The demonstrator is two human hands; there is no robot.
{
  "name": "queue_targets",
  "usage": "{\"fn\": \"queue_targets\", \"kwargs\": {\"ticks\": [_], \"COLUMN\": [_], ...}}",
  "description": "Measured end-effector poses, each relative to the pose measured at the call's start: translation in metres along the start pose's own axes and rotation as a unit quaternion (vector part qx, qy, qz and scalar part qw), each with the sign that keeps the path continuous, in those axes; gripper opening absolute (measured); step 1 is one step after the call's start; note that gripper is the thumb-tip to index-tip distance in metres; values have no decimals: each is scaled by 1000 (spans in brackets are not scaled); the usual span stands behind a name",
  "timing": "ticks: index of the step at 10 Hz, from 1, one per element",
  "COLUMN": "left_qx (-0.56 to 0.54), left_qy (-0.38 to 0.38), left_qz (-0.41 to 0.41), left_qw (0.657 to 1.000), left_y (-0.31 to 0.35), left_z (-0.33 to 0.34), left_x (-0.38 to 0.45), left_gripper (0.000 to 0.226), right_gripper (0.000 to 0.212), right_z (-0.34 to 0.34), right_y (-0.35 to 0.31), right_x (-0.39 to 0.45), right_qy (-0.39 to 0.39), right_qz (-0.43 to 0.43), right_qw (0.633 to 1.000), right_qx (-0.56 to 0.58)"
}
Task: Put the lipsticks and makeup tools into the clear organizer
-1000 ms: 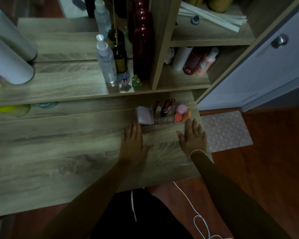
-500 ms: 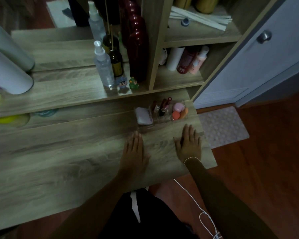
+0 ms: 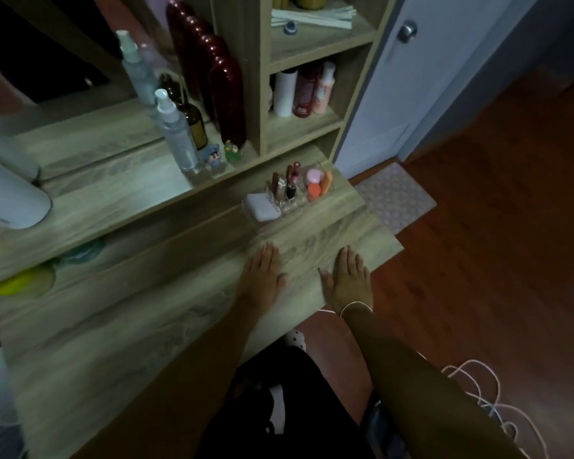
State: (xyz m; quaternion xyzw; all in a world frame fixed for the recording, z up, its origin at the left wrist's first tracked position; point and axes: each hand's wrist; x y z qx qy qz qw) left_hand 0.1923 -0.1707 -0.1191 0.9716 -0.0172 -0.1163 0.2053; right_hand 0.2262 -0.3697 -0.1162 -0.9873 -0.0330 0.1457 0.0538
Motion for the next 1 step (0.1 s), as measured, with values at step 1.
{"fn": "queue_targets", "kwargs": {"ticks": [1], "left_qx": [17], "left_qy": [11], "left_qz": [24], "left_qw": [1000], "left_y": [4], "left_z": [-14], "left_x": [-4], "left_gripper": [66], "right_gripper": [75], "right_z": [-3], "right_y": [-9], "right_x": [-16], "right_qy": [24], "right_qz": [22], "right_qw": [999], "right_qx": [35]}}
Point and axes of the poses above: each hand's wrist, its own x-axis towards the middle knuckle, its own z-axis out of the palm, y = z × x, and after that the axes turned 8 degrees about -x, right-handed
